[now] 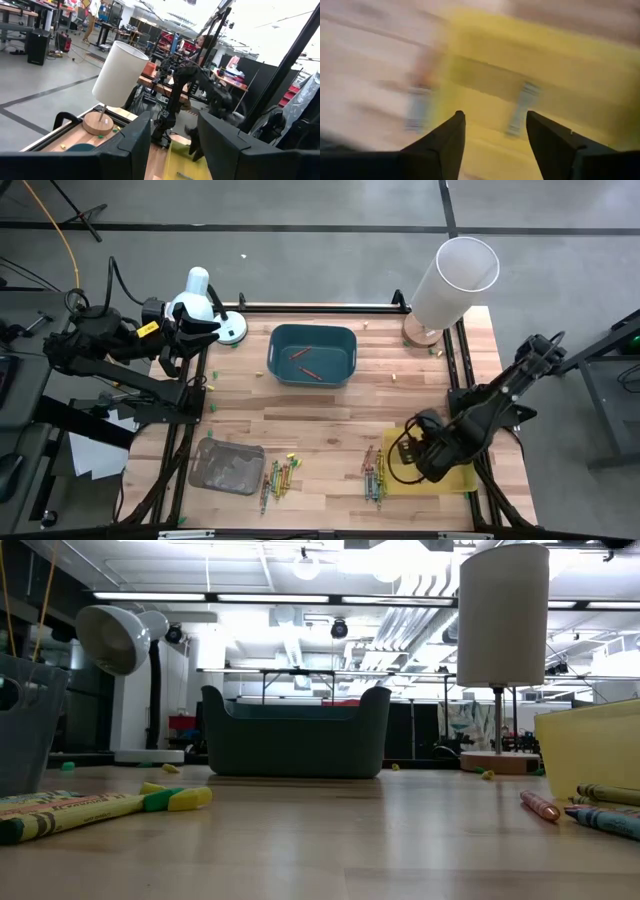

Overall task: Sort crayons
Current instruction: Put the orange crayon into the blue bin

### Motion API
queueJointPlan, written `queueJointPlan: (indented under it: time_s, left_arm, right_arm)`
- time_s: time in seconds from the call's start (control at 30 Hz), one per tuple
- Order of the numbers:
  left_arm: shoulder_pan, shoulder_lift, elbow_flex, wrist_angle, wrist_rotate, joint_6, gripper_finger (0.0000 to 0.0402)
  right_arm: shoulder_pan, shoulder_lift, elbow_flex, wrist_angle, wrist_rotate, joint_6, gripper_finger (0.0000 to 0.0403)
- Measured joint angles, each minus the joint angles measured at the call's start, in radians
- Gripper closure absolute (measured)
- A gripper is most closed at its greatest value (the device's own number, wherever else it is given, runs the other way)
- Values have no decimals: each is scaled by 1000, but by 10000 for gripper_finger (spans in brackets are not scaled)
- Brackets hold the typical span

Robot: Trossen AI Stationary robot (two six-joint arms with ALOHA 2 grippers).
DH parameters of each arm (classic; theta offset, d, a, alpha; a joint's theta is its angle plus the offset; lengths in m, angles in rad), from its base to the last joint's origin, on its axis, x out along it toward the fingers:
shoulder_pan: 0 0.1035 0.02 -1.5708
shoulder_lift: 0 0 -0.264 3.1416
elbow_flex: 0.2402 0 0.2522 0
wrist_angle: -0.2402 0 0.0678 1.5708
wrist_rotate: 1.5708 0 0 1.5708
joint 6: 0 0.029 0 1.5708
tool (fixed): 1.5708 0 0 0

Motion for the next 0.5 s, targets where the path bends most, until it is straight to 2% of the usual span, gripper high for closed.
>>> queueJointPlan:
  time_s: [0.1,0.17,0.33,0.5]
  left_arm:
    - [0,0,0,0,0,0,249]
    - [0,0,0,0,0,0,249]
    - [0,0,0,-1,0,-1,249]
    - [0,0,0,-4,1,-1,249]
  right_arm:
    - [-37,4,110,78,161,-87,195]
    - [-92,26,173,148,167,-178,195]
    - [-255,198,347,258,13,-426,195]
    - [-358,459,547,164,-177,-552,195]
